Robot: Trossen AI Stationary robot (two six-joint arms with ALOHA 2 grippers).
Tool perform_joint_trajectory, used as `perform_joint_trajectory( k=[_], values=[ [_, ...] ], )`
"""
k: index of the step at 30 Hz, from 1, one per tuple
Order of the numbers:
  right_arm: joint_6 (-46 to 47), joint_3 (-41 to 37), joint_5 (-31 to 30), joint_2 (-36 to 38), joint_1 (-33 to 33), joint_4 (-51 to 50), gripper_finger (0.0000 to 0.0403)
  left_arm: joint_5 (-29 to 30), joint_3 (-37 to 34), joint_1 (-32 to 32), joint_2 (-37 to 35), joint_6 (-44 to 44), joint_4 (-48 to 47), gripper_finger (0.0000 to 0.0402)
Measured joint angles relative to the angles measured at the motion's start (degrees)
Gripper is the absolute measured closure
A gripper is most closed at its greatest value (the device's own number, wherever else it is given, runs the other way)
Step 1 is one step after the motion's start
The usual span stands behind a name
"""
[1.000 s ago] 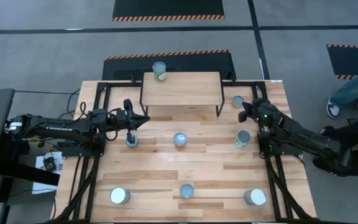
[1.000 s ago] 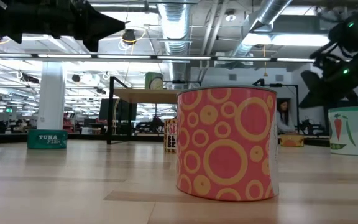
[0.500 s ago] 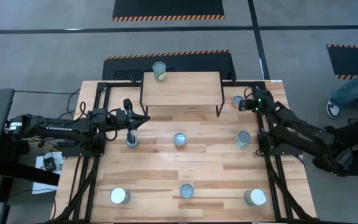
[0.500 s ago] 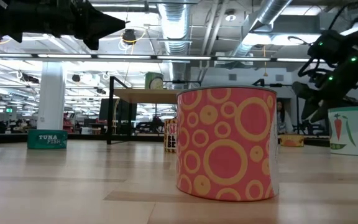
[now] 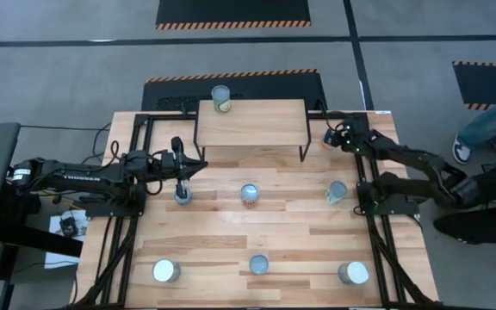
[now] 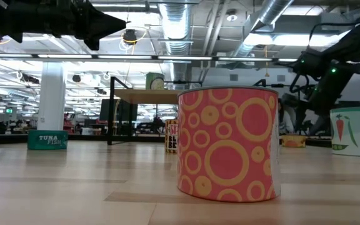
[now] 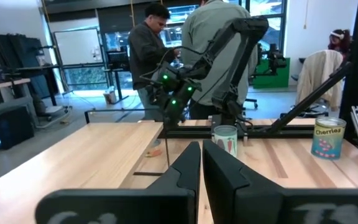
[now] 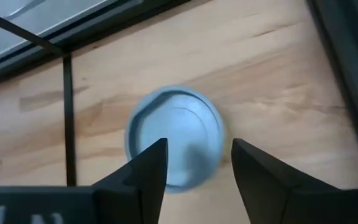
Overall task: Pick and place cans onto a shelf
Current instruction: Put the yellow mushroom can on the shelf
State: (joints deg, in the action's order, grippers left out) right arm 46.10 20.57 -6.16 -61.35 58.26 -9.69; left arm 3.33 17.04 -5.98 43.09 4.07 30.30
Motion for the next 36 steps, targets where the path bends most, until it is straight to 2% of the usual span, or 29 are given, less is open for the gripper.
perform_joint_trajectory(
  k=[10,15,21,26,29,36],
  values=[
    [1.03,1.21,0.07,-7.30,-0.12,1.06,0.0283,0.00,0.00,0.00,0.00,-0.43,0.01,0.0393],
    [-0.62,1.19,-0.18,-7.25,-0.96,1.75,0.0329,0.02,0.00,0.00,0.00,-0.74,0.00,0.0393],
    [-3.93,5.03,-0.15,-6.97,-1.29,-2.49,0.0363,0.02,0.00,0.02,0.00,-0.73,-0.02,0.0393],
    [-7.21,9.02,-0.26,-6.92,-1.29,-11.20,0.0385,0.02,0.00,0.00,0.00,-1.20,-0.02,0.0393],
    [-8.54,11.99,-2.69,-6.84,-2.30,-16.71,0.0386,0.04,0.00,0.02,0.00,-1.22,-0.02,0.0393],
    [-13.41,21.84,-7.06,-6.81,-7.98,-39.18,0.0385,0.13,0.00,0.02,0.00,-0.83,0.89,0.0393]
  ],
)
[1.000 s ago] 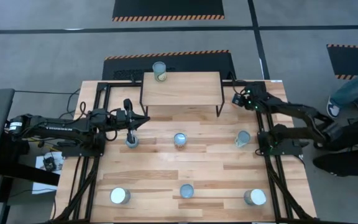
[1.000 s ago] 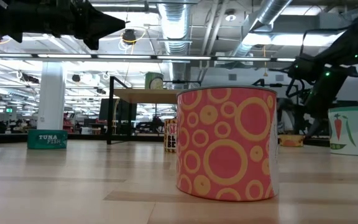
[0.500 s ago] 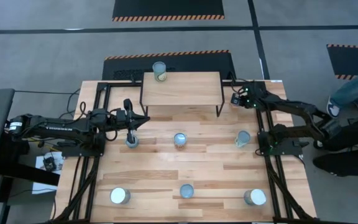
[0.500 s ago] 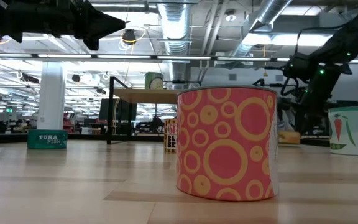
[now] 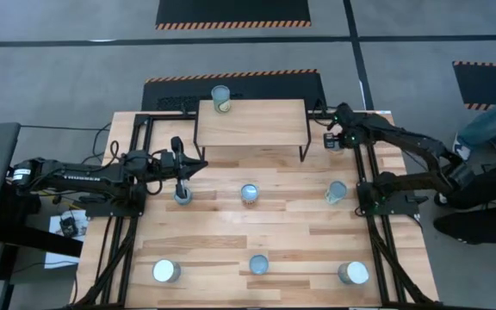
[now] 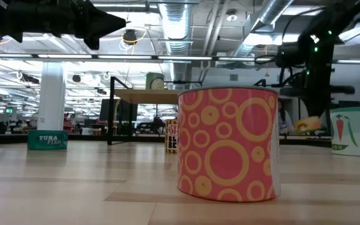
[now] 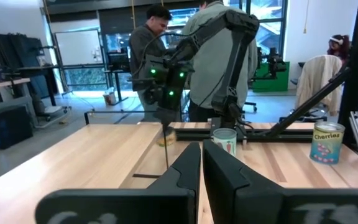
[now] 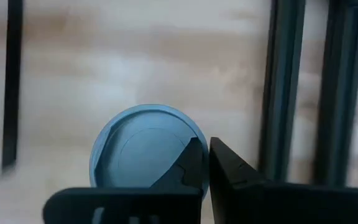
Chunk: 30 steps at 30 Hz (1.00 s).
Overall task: Pick and place cans onto a shelf
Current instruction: Put the yellow mushroom can on the shelf
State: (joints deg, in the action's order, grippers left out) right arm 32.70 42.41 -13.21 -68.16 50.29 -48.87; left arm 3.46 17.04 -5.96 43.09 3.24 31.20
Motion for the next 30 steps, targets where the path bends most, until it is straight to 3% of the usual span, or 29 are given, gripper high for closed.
perform_joint_trajectory(
  k=[7,12,17,21,25,30],
  values=[
    [2.09,6.51,1.08,0.04,-13.56,-23.35,0.0384,1.39,0.00,0.00,-0.02,0.35,0.74,0.0393],
    [6.71,10.13,5.05,0.04,-27.54,-30.17,0.0386,1.44,0.00,0.00,-0.02,0.35,0.70,0.0393],
    [5.79,16.53,14.84,0.05,-42.98,-21.44,0.0384,1.44,0.00,0.00,-0.02,0.13,0.04,0.0393],
    [0.73,24.47,15.97,-0.17,-51.36,-9.76,0.0385,1.44,0.00,0.00,-0.02,0.11,-0.11,0.0393],
    [-5.28,32.27,9.45,-2.38,-52.87,-3.48,0.0386,1.44,0.00,0.00,-0.02,0.11,-0.09,0.0393],
    [-12.18,41.62,3.18,-9.28,-45.98,-0.37,0.0386,1.44,0.00,0.00,-0.01,0.12,-0.08,0.0393]
  ],
)
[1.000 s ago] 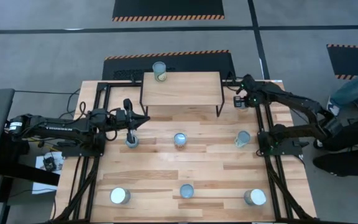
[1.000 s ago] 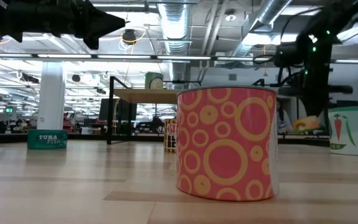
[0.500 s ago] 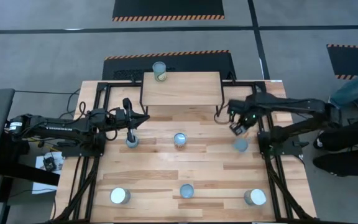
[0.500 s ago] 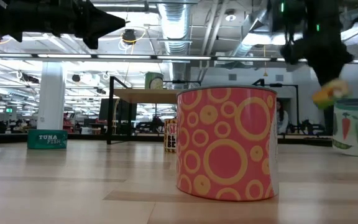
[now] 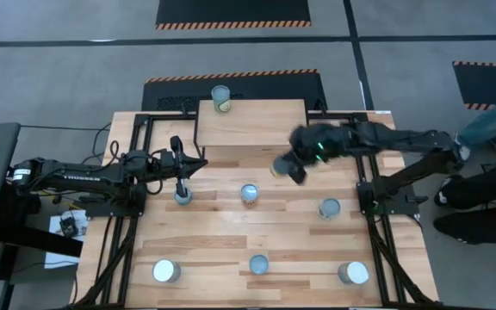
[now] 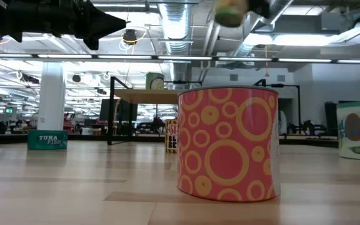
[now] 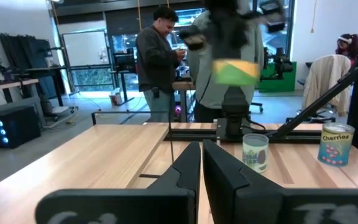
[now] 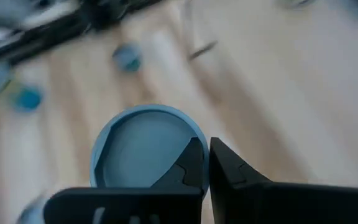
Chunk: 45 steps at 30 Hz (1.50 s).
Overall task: Pick and place cans onto a shelf
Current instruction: Put the yellow mushroom can on the shelf
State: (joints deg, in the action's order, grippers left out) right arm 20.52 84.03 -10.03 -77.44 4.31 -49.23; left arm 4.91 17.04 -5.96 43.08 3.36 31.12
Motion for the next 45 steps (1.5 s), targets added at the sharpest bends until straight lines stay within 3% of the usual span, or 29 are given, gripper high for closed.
perform_joint_trajectory(
  k=[4,9,16,21,28,45],
  values=[
    [-4.03,7.79,0.10,-9.06,9.37,1.24,0.0386,0.00,0.00,0.00,-0.01,0.01,-0.01,0.0393],
    [-5.47,18.54,6.40,-20.77,20.53,1.91,0.0386,0.00,0.00,0.00,-0.01,0.01,-0.16,0.0393],
    [-4.42,30.87,12.66,-35.67,29.57,1.80,0.0384,0.00,0.00,0.00,-0.01,0.01,-0.60,0.0393],
    [-2.81,38.01,16.05,-43.26,31.50,1.57,0.0384,0.00,0.00,0.00,-0.01,0.01,-0.62,0.0393],
    [-2.13,43.86,16.23,-49.15,31.74,0.86,0.0386,0.00,0.00,0.00,-0.01,0.01,-0.65,0.0393],
    [-0.65,44.70,13.08,-49.40,32.18,-1.28,0.0385,-0.02,0.00,0.00,-0.01,-0.42,-0.88,0.0393]
  ],
)
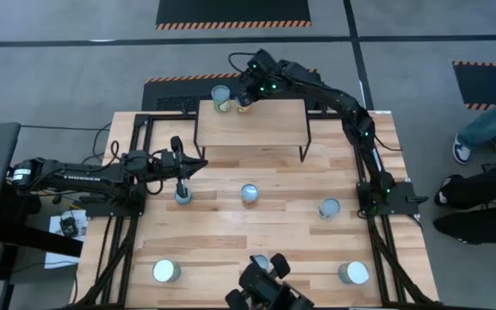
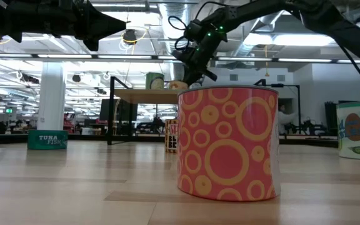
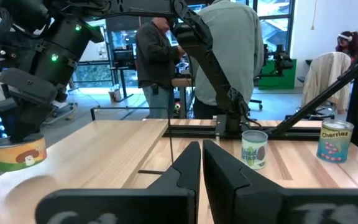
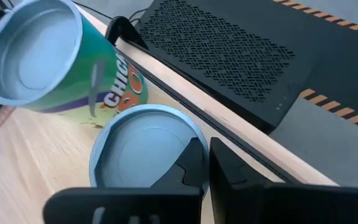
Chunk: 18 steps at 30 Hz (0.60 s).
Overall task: Pick and place cans onto a shelf
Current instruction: Put the yellow mushroom can on the shelf
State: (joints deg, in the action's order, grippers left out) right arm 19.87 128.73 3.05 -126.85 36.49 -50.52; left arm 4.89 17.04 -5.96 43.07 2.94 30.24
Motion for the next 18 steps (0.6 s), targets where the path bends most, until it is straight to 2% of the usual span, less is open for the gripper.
perform_joint_trajectory(
  k=[8,18],
  values=[
    [1.15,-0.02,-3.19,-0.02,0.22,-0.50,0.0385,0.00,0.00,0.00,0.00,0.00,0.00,0.0393],
    [2.45,-1.51,-3.13,-0.09,0.11,-0.33,0.0385,0.00,0.00,-0.01,0.02,-0.20,0.02,0.0393]
  ],
)
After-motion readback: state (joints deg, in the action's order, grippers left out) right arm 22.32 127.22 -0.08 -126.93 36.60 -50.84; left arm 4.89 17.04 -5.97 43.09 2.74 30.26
